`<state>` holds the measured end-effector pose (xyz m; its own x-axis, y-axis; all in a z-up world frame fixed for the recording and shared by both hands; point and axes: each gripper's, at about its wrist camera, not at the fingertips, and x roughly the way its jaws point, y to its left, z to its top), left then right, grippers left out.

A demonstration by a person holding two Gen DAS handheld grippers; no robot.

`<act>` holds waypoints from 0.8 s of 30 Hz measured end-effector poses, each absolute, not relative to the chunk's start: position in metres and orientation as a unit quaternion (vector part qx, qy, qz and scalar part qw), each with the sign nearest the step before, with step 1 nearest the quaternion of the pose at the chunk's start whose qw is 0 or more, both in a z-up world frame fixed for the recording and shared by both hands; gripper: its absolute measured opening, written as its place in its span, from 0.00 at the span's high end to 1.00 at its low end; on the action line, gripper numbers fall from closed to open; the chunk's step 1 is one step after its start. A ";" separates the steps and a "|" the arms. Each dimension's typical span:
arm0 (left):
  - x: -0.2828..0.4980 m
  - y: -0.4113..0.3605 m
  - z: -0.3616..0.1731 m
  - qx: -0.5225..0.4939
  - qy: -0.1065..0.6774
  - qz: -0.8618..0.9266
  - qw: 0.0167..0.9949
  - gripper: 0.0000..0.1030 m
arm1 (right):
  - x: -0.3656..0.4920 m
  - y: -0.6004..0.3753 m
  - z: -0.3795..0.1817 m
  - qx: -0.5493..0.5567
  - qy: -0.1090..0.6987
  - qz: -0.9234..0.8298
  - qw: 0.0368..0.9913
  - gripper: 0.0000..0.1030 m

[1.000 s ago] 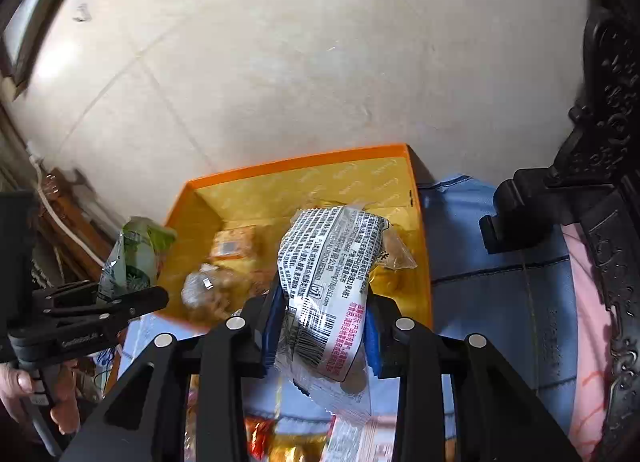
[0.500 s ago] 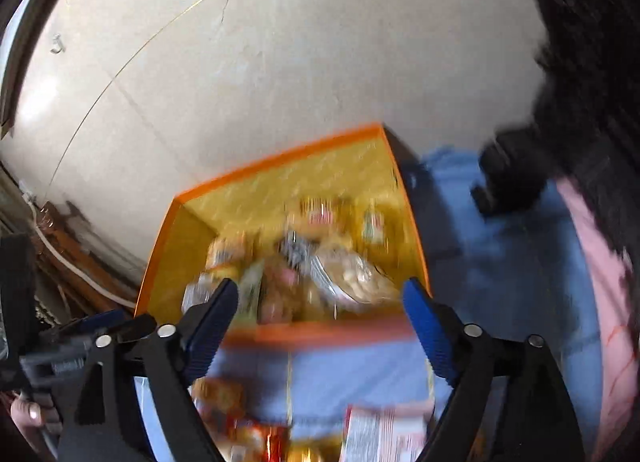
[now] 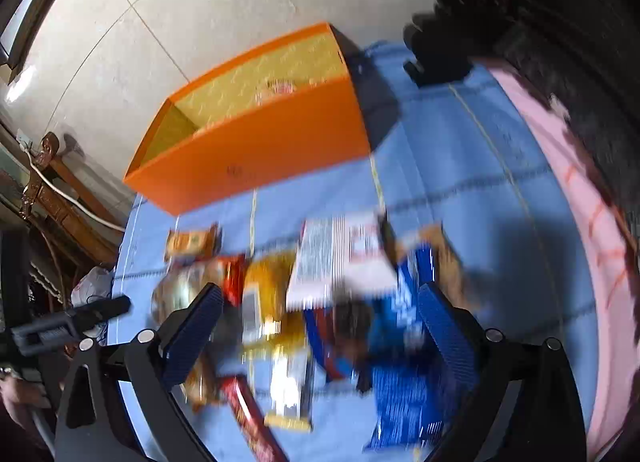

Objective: Organize snacks
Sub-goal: 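Return both tools to the snack pile, then grasp the yellow round-label cake packet with the left tool while the right tool grasps the brown chocolate bar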

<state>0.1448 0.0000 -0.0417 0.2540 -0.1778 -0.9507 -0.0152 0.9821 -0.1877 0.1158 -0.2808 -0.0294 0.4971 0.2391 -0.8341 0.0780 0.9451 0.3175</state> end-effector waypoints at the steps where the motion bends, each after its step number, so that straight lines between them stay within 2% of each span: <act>1: 0.134 0.002 -0.051 -0.083 0.619 -0.050 0.780 0.04 | 0.107 -0.278 -0.033 0.159 0.504 0.050 0.848 0.04; 11: 0.092 -0.015 -0.092 -0.086 0.664 -0.056 0.740 0.04 | 0.052 -0.237 -0.058 0.125 0.551 0.097 0.819 0.04; 24: 0.107 -0.032 -0.127 -0.068 0.693 -0.027 0.717 0.04 | 0.021 -0.243 -0.073 0.143 0.564 0.088 0.808 0.04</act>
<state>0.1070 -0.0324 -0.1267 0.0387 -0.1330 -0.9904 -0.0567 0.9892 -0.1350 0.0210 -0.2429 -0.0729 0.3474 0.3046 -0.8869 0.0185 0.9434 0.3312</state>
